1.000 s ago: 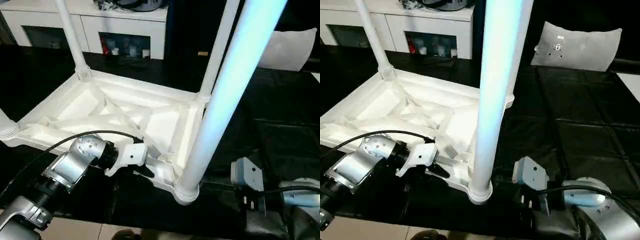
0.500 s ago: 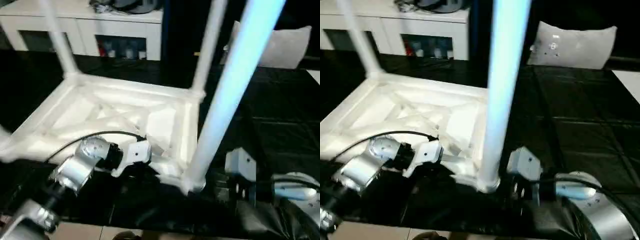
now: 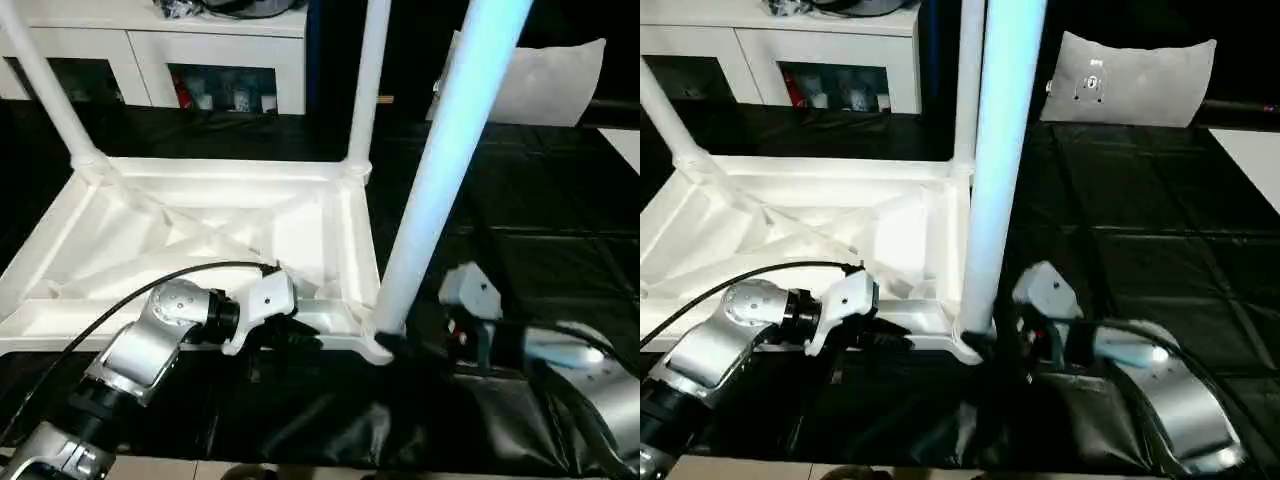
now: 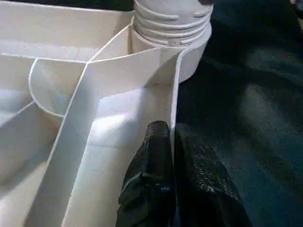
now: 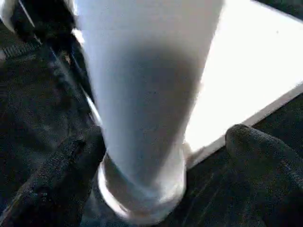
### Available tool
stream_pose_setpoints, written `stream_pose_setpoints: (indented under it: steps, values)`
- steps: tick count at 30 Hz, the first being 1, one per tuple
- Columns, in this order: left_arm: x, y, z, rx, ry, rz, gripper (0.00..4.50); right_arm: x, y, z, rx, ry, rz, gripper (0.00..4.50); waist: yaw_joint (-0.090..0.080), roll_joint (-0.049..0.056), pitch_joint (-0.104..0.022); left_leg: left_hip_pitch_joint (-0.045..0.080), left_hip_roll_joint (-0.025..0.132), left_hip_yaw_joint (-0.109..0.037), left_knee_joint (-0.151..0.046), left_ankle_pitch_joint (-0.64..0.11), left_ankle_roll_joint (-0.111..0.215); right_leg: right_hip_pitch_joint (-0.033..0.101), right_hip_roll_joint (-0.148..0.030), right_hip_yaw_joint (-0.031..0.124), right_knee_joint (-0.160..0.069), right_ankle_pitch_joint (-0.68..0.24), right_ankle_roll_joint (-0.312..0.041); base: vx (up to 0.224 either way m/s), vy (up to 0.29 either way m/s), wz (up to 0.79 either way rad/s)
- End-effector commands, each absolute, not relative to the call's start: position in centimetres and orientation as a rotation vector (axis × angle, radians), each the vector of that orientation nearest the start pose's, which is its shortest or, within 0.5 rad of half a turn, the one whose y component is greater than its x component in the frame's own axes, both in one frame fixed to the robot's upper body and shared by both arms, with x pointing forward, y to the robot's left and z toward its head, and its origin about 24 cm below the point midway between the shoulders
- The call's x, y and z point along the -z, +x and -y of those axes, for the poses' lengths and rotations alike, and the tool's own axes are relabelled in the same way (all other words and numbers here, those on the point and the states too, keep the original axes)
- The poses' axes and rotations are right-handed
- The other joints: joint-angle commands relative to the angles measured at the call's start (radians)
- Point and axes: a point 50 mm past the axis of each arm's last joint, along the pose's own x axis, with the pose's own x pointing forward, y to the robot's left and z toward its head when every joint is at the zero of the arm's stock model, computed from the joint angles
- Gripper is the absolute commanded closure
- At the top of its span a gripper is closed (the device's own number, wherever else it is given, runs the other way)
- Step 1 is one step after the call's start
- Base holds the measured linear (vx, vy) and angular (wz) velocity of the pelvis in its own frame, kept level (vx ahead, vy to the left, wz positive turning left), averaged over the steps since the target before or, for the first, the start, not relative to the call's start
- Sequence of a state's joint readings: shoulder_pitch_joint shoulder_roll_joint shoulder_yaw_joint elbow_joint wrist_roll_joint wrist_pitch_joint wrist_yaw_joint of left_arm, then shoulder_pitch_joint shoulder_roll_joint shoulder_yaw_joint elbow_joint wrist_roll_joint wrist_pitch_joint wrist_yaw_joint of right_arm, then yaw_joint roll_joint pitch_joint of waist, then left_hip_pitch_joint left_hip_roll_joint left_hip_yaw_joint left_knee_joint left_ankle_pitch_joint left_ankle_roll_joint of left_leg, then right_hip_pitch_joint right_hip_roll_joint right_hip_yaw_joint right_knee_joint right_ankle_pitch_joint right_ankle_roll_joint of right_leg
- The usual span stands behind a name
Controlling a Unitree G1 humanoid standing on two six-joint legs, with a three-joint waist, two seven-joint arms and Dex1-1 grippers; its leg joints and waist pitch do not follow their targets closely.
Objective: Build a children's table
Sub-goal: Rotate table base, then rotate leg to tighten
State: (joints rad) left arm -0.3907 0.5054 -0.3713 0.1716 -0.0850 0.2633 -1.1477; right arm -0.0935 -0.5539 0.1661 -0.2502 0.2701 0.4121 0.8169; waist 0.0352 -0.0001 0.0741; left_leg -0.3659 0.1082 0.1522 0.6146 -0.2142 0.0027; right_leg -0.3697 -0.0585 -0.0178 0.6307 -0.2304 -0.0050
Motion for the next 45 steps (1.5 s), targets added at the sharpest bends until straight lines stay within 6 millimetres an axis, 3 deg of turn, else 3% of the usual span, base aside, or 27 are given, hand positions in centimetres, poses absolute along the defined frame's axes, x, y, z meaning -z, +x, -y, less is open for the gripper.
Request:
stream_pose_setpoints:
  steps: [1,5,10,15,21,26,27,29,33,37,39,42,44,45]
  values:
    - [-5.6,28.8,-15.4,1.177,0.436,-0.483,4.44,-7.9,24.2,15.9,-1.015,-0.25,-0.285,0.0,0.014,-0.011,-0.062,0.006,0.114,-0.042,-0.079,-0.104,0.084,0.038,-0.11,0.046,-0.071,-0.049,-0.296,0.0,0.0,0.0]
    - [-6.0,29.9,-15.6,1.079,0.442,-0.454,4.44,-8.0,24.8,15.7,-1.017,-0.265,-0.262,0.0,0.012,-0.014,-0.065,0.006,0.115,-0.043,-0.078,-0.107,0.07,0.041,-0.111,0.044,-0.067,-0.021,-0.307,0.0,0.0,0.0]
    - [-6.6,31.0,-15.6,1.002,0.428,-0.409,4.44,-8.7,24.9,15.9,-1.054,-0.215,-0.24,0.0,0.016,-0.02,-0.071,0.004,0.114,-0.041,-0.072,-0.062,0.095,0.045,-0.112,0.044,-0.061,0.06,-0.315,0.0,0.0,0.0]
    - [-6.3,29.0,-14.9,1.263,0.495,-0.391,4.44,-8.6,26.1,16.8,-0.991,-0.26,-0.246,0.0,0.023,-0.018,-0.071,0.008,0.116,-0.039,-0.072,-0.044,0.111,0.039,-0.109,0.041,-0.058,0.073,-0.324,0.0,0.0,0.0]
    - [-6.3,27.9,-14.8,1.415,0.457,-0.408,4.44,-8.9,26.7,15.9,-1.061,-0.245,-0.205,0.0,0.049,-0.011,-0.068,0.019,0.121,-0.032,-0.078,-0.104,0.069,0.031,-0.109,0.043,-0.059,0.016,-0.32,0.0,0.0,0.0]
    - [-6.6,28.2,-14.7,1.497,0.523,-0.387,4.44,-8.8,26.6,14.8,-1.259,-0.193,-0.194,0.0,0.064,-0.017,-0.07,0.021,0.122,-0.028,-0.08,-0.13,0.059,0.03,-0.112,0.042,-0.061,-0.015,-0.311,0.0,0.0,0.0]
    - [-6.7,28.3,-14.6,1.512,0.531,-0.377,4.5,-8.7,26.6,14.7,-1.29,-0.188,-0.201,0.27,0.066,-0.015,-0.069,0.02,0.123,-0.027,-0.081,-0.134,0.054,0.029,-0.113,0.042,-0.063,-0.026,-0.306,0.0,0.0,0.0]
    - [-6.9,28.4,-14.3,1.536,0.547,-0.349,4.5,-8.6,26.7,14.8,-1.324,-0.193,-0.212,0.33,0.068,-0.02,-0.068,0.021,0.124,-0.023,-0.083,-0.147,0.045,0.028,-0.113,0.042,-0.066,-0.052,-0.299,0.0,0.0,0.0]
    - [-7.2,28.7,-13.4,1.566,0.595,-0.279,4.5,-8.5,26.7,15.1,-1.351,-0.212,-0.229,0.71,0.079,-0.02,-0.069,0.026,0.126,-0.017,-0.084,-0.161,0.03,0.022,-0.112,0.043,-0.069,-0.077,-0.284,0.0,0.0,0.0]
    - [-7.4,29.4,-13.0,1.574,0.723,-0.197,4.5,-8.4,26.2,15.6,-1.342,-0.226,-0.239,0.71,0.09,-0.02,-0.071,0.027,0.127,-0.014,-0.084,-0.159,0.029,0.022,-0.115,0.043,-0.07,-0.073,-0.268,0.0,0.0,0.0]
    - [-7.9,30.0,-12.7,1.572,0.757,-0.133,4.5,-8.2,25.4,16.2,-1.345,-0.209,-0.274,0.71,0.107,-0.017,-0.073,0.032,0.129,-0.012,-0.084,-0.171,0.025,0.018,-0.117,0.042,-0.071,-0.079,-0.253,0.0,0.0,0.0]
    - [-8.3,30.7,-12.4,1.532,0.726,-0.096,4.5,-7.7,24.5,17.0,-1.326,-0.189,-0.305,0.71,0.11,-0.015,-0.075,0.03,0.134,-0.01,-0.087,-0.174,0.021,0.019,-0.121,0.034,-0.066,-0.042,-0.263,0.0,0.0,0.0]
    - [-7.8,31.0,-12.5,1.47,0.579,-0.189,4.5,-7.4,24.2,17.5,-1.274,-0.174,-0.319,0.71,0.109,-0.013,-0.075,0.029,0.135,-0.01,-0.088,-0.177,0.016,0.019,-0.121,0.031,-0.063,-0.018,-0.271,0.0,0.0,0.0]
    - [-7.8,31.0,-12.6,1.463,0.553,-0.208,4.5,-7.4,24.2,17.6,-1.264,-0.168,-0.321,0.71,0.105,-0.018,-0.073,0.024,0.133,-0.013,-0.09,-0.181,0.013,0.023,-0.125,0.029,-0.062,-0.031,-0.277,0.0,0.0,0.0]
